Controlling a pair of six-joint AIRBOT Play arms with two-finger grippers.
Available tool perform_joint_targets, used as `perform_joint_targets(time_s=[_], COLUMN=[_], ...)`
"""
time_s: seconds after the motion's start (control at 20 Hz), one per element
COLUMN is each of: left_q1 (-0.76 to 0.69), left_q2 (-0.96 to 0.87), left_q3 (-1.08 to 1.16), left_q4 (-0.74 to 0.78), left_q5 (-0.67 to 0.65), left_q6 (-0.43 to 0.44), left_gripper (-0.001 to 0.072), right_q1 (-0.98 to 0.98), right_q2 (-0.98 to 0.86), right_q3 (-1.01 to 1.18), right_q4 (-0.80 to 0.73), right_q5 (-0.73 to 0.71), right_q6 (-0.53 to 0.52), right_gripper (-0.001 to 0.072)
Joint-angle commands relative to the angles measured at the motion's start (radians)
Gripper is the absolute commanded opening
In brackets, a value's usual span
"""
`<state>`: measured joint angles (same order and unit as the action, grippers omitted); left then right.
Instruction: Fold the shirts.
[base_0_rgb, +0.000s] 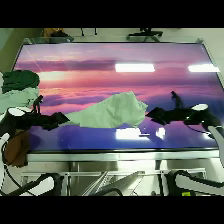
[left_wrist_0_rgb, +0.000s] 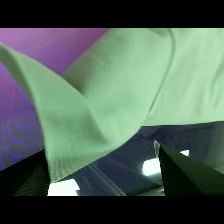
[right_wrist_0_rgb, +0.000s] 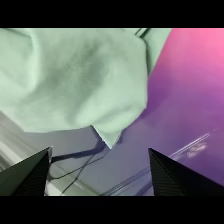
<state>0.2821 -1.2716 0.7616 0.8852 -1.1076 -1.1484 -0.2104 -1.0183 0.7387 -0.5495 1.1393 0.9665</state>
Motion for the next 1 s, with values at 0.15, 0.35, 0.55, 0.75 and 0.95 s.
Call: perform_joint_targets(time_s=[0.15,0.35,0.55,0.75,0.95], left_q1=[-0.067,-0.117,-0.121,-0.120,-0.119], left_q2=[-0.003,-0.003,-0.002,-0.001,0.120], left_q3=[-0.049,-0.053,-0.043,0.069,0.294], left_q4=[-0.075,-0.068,-0.075,-0.077,-0.112], left_q5=[0.204,0.253,0.269,0.165,0.074], left_q6=[-0.001,0.000,0.007,0.007,0.003], left_gripper=[0.0690,0.0418,0.0013,0.0012,0.0012], right_q1=[0.187,0.187,0.185,0.183,0.140], right_q2=[-0.112,-0.154,-0.153,-0.111,0.016], right_q3=[-0.042,-0.034,0.002,0.079,0.225], right_q4=[0.182,0.295,0.312,0.345,0.410], right_q5=[-0.253,-0.251,-0.160,-0.047,0.022], right_q6=[-0.088,-0.178,-0.237,-0.230,-0.229], right_gripper=[0.0660,0.0623,0.0115,0.0024,0.0024])
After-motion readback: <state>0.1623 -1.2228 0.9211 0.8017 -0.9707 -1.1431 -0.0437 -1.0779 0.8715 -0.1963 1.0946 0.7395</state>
